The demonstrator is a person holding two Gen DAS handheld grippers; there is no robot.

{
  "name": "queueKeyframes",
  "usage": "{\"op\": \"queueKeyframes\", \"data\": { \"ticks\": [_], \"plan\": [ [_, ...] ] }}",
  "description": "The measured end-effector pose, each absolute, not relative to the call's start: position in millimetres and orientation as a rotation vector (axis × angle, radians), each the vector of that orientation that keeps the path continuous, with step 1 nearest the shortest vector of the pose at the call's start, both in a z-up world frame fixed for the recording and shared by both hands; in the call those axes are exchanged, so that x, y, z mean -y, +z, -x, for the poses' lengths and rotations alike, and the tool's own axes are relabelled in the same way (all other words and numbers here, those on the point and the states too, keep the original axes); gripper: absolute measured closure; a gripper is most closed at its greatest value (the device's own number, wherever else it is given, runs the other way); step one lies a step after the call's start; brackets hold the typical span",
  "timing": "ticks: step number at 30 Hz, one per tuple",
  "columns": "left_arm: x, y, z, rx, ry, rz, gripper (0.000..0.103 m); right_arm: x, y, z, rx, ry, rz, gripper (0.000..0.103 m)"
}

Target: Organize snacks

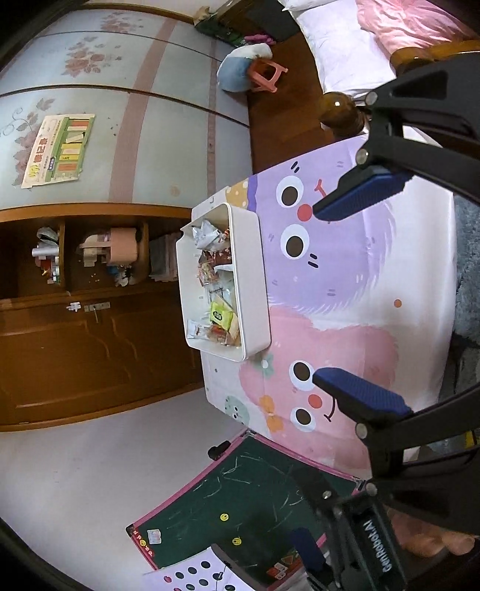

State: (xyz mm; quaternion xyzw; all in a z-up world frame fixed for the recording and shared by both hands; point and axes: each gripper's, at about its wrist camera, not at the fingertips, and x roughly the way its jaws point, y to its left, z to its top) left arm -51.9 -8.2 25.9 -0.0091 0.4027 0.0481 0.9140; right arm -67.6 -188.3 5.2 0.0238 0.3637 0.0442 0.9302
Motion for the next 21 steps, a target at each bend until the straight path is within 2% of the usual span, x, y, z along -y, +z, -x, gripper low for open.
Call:
{"op": "queueKeyframes", "data": {
  "ticks": [21],
  "plan": [
    [7.5, 12.5, 39.1, -0.861, 0.079, 0.02, 0.001, 182.8, 5.4, 59.2, -0.733, 0.083, -0.005, 0.021]
  ]
}}
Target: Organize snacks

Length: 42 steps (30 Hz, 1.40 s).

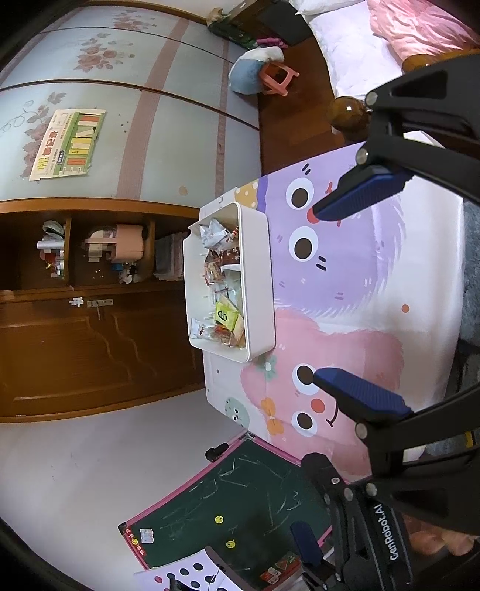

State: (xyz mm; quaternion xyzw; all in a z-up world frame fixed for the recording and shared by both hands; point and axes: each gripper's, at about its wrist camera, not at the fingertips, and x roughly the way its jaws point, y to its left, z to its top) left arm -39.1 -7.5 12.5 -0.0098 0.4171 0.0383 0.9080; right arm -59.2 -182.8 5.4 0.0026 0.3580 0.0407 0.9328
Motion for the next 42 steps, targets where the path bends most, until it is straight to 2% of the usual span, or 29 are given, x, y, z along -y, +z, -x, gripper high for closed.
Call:
{"op": "queueKeyframes", "data": {
  "ticks": [42],
  "plan": [
    [-2.8, -4.6, 25.4, -0.909, 0.058, 0.014, 0.001, 183.0, -11.9, 36.1, -0.79, 0.068, -0.002, 0.021]
  ]
}}
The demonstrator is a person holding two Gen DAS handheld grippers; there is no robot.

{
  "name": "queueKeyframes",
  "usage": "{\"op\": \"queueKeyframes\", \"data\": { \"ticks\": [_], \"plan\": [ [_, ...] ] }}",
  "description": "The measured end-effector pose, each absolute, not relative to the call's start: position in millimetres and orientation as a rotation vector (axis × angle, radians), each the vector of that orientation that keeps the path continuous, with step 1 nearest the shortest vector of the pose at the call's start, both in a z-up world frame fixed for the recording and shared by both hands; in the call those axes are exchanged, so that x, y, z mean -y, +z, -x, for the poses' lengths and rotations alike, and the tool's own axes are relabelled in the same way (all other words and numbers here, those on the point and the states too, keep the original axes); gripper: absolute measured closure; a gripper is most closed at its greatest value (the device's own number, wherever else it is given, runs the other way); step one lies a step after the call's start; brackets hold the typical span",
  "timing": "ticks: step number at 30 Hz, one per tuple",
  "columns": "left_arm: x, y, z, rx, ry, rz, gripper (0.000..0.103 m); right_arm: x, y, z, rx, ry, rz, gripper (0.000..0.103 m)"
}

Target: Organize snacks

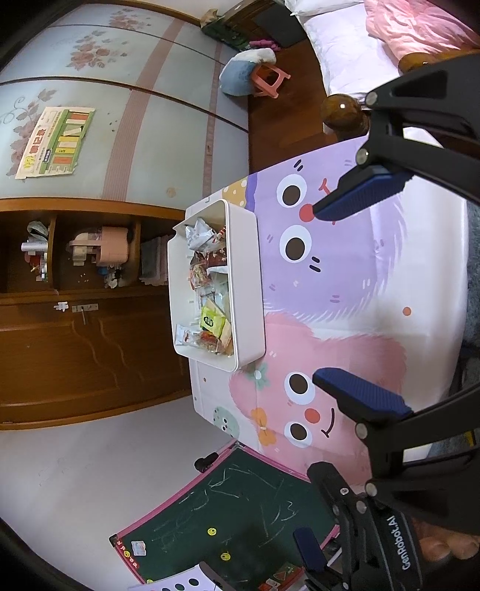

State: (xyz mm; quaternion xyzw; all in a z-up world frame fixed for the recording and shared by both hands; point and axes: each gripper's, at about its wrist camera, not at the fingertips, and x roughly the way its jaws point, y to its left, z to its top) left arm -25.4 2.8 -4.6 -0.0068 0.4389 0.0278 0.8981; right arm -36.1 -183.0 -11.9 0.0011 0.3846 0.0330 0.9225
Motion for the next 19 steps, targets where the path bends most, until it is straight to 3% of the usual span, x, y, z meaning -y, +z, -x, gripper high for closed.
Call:
{"op": "queueKeyframes", "data": {
  "ticks": [19],
  "plan": [
    [-1.3, -6.0, 27.0, -0.915, 0.056, 0.012, 0.001, 184.8, -11.6, 36.0, -0.791, 0.07, -0.002, 0.021]
  ]
}}
